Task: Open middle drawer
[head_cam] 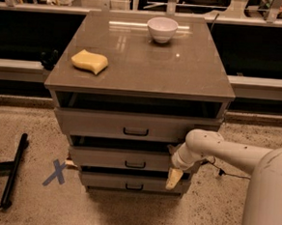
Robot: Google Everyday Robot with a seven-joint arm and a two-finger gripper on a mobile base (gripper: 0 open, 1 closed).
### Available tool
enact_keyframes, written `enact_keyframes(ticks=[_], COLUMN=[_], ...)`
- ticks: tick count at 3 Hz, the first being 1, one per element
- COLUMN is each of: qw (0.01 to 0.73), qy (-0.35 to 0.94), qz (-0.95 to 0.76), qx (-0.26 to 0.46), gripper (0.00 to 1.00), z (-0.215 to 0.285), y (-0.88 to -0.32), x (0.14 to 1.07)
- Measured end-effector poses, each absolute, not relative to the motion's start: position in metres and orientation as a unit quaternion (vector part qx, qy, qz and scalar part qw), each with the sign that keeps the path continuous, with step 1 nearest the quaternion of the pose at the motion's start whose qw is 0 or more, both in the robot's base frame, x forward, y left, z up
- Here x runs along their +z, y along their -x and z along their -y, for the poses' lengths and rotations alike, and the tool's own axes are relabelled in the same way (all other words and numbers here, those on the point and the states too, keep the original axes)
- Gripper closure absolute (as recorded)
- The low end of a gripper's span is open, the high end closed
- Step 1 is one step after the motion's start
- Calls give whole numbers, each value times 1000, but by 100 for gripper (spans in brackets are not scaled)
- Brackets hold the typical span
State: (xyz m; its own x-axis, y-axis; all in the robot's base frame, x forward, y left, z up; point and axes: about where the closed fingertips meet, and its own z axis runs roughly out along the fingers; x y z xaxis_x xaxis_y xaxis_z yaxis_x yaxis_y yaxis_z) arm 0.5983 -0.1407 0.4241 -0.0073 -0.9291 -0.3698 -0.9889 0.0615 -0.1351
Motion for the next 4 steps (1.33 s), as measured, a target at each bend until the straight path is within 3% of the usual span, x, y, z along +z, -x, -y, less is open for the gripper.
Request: enact_keyframes(ticks=[4], qw=[192], qy=[668], qz=[-714], qx=[88], gripper=[100], z=[155], y=[-575], x=[430])
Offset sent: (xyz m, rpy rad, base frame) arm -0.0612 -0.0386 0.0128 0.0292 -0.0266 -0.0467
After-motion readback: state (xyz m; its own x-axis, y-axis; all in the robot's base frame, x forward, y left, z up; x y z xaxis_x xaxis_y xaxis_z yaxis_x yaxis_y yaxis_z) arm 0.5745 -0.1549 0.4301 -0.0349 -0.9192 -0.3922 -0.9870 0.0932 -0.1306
